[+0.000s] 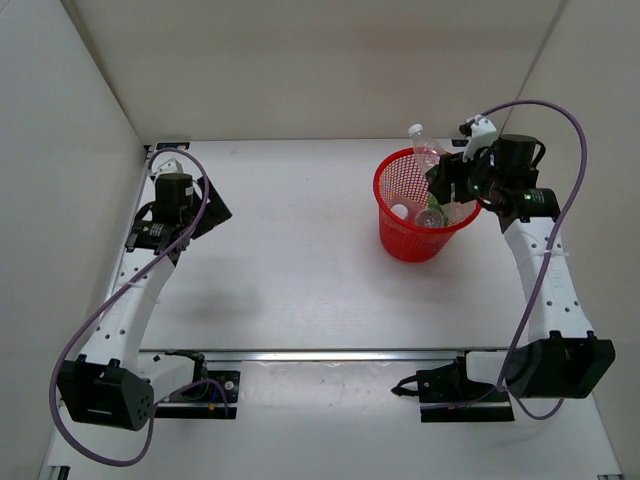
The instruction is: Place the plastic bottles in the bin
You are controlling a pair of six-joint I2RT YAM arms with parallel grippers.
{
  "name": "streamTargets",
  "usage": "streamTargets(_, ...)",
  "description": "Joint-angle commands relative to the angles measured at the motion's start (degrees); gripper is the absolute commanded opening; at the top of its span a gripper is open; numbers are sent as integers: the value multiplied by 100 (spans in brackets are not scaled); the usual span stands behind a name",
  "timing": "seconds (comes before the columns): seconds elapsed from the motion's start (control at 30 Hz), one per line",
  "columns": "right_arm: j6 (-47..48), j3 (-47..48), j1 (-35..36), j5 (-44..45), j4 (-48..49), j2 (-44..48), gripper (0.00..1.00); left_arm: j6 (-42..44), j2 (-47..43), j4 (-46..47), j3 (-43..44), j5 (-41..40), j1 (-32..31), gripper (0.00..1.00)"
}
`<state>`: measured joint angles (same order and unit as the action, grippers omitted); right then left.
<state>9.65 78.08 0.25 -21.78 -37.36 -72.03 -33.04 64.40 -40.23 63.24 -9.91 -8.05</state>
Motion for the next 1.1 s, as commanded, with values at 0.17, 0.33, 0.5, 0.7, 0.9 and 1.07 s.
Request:
streamTargets(0.17, 196, -318, 143, 341, 1635, -444, 62, -186, -24, 253, -93, 201, -48, 99)
streamTargets(0.33, 318, -425, -157, 200, 1732, -479, 99, -124, -85, 103, -49, 86, -170, 99)
streamTargets(0.5, 223, -268, 36, 620, 1680, -260, 99, -45, -86, -29, 38, 69, -214, 99)
streamTargets(0.7, -717, 198, 353, 1779, 820, 355, 99, 34, 3, -564, 294, -80, -196, 98)
streamTargets(0.9, -2204, -537, -1329, 1831, -656, 1356, 99, 34, -437, -1029, 276, -353, -38, 99)
streamTargets(1.07, -2160, -1208, -2511, 2808, -1273, 1938, 99, -10, -613, -1268, 276, -608, -74, 99)
